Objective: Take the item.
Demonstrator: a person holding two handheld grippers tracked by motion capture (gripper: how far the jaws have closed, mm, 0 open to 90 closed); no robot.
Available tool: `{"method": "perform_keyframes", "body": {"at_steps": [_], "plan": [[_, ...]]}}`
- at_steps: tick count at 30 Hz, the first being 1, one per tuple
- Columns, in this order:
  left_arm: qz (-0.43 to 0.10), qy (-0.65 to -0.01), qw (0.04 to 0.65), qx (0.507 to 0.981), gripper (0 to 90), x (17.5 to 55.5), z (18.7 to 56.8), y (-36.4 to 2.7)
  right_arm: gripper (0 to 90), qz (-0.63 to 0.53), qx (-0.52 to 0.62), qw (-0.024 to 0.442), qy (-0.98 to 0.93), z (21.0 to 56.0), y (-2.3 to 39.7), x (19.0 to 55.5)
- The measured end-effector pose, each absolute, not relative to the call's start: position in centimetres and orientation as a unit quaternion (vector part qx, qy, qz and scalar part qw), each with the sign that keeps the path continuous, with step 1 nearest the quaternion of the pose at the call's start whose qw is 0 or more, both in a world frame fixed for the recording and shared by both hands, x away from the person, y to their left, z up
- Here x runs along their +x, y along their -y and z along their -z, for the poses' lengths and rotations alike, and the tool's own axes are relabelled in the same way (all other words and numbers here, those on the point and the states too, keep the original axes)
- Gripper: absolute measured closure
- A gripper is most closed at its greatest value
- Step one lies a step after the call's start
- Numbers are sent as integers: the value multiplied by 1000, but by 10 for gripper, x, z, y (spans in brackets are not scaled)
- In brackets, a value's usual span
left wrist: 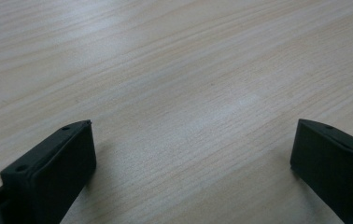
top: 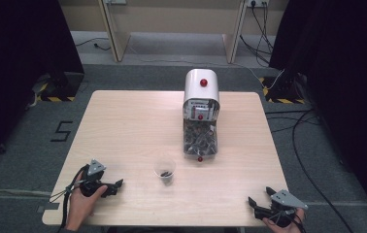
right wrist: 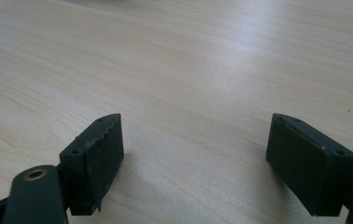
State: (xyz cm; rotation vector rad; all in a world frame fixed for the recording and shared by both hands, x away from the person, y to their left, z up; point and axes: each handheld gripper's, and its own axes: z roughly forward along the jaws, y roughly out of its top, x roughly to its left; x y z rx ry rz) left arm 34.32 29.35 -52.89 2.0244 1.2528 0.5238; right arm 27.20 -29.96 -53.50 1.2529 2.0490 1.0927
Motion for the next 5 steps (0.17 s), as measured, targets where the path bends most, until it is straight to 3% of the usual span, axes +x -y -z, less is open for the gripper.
{"method": "perform_keyframes", "body": {"at_steps": [5], "plan": [[-202,-482,345,780,0,343,529,-294,198,-402,459,250,-751,535,300,272]]}}
